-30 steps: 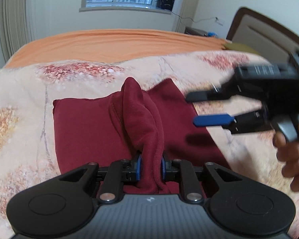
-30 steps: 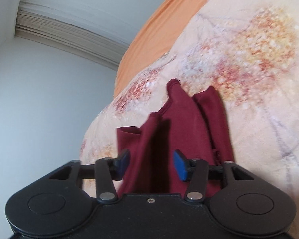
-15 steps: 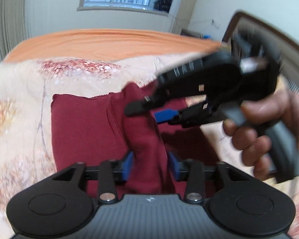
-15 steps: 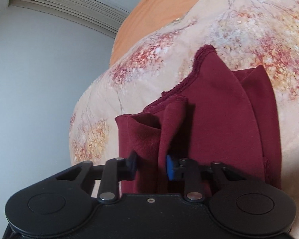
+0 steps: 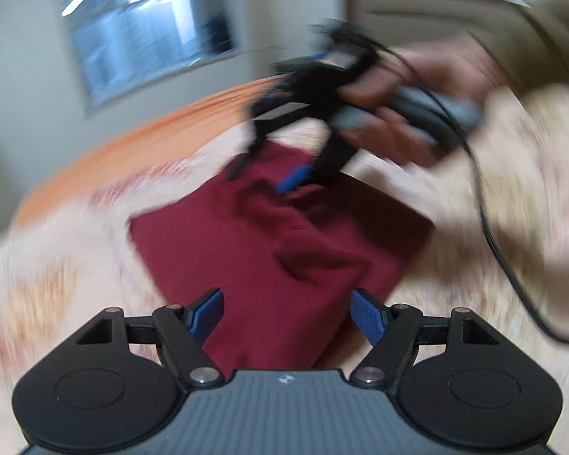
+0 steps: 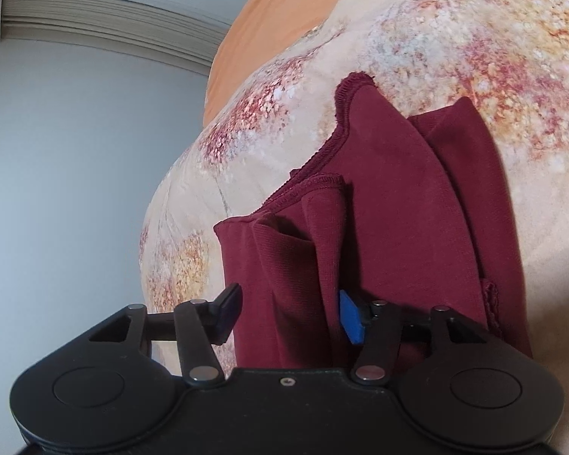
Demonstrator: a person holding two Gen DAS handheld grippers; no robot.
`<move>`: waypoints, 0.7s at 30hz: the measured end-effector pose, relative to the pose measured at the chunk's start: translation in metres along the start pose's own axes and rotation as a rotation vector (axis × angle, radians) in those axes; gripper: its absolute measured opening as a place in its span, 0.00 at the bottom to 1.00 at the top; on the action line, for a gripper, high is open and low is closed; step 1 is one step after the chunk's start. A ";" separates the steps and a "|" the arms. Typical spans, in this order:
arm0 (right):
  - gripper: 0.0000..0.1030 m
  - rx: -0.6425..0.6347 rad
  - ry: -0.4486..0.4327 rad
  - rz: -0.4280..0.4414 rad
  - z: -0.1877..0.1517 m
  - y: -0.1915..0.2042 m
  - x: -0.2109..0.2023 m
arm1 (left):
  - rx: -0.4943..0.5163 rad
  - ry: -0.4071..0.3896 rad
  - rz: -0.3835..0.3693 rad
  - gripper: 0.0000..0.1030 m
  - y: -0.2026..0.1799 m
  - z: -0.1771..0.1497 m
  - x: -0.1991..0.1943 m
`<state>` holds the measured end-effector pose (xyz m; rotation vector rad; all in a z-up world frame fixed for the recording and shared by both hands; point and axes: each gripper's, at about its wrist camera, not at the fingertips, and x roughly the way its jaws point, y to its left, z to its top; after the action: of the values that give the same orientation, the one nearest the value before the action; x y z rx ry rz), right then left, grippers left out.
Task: Fold small clothes
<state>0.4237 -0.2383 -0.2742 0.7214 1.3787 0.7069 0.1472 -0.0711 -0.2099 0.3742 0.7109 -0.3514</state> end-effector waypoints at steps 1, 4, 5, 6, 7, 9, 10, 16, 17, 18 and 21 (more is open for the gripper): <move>0.59 -0.003 0.007 0.000 0.001 0.002 0.002 | 0.076 -0.011 0.002 0.76 -0.010 0.000 0.004; 0.60 -0.025 0.023 -0.020 0.003 0.007 0.005 | 0.193 -0.039 0.003 0.74 -0.029 0.002 0.019; 0.59 -0.037 0.026 -0.028 0.003 0.008 0.006 | 0.190 -0.039 -0.007 0.68 -0.029 0.004 0.025; 0.57 -0.054 0.028 -0.040 0.003 0.009 0.008 | 0.177 -0.030 -0.020 0.55 -0.027 0.006 0.030; 0.47 -0.074 0.029 -0.057 0.003 0.011 0.010 | 0.158 -0.015 -0.037 0.45 -0.023 0.008 0.036; 0.20 -0.107 0.030 -0.085 0.002 0.012 0.012 | 0.082 -0.001 -0.072 0.13 -0.010 0.013 0.044; 0.13 -0.121 0.022 -0.076 0.002 0.012 0.011 | 0.024 -0.007 -0.095 0.12 -0.003 0.016 0.046; 0.11 -0.158 -0.073 0.032 0.016 0.020 -0.032 | -0.210 -0.128 -0.182 0.10 0.017 0.044 0.022; 0.11 -0.166 -0.086 0.026 0.021 0.020 -0.041 | -0.220 -0.145 -0.191 0.10 0.015 0.049 0.022; 0.11 -0.168 -0.089 0.015 0.025 0.018 -0.047 | -0.222 -0.155 -0.199 0.10 0.013 0.053 0.021; 0.11 -0.182 -0.070 -0.058 0.035 0.005 -0.054 | -0.210 -0.135 -0.221 0.10 -0.004 0.056 0.040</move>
<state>0.4546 -0.2799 -0.2361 0.5548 1.2485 0.7439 0.2054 -0.1075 -0.1991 0.0714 0.6506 -0.5011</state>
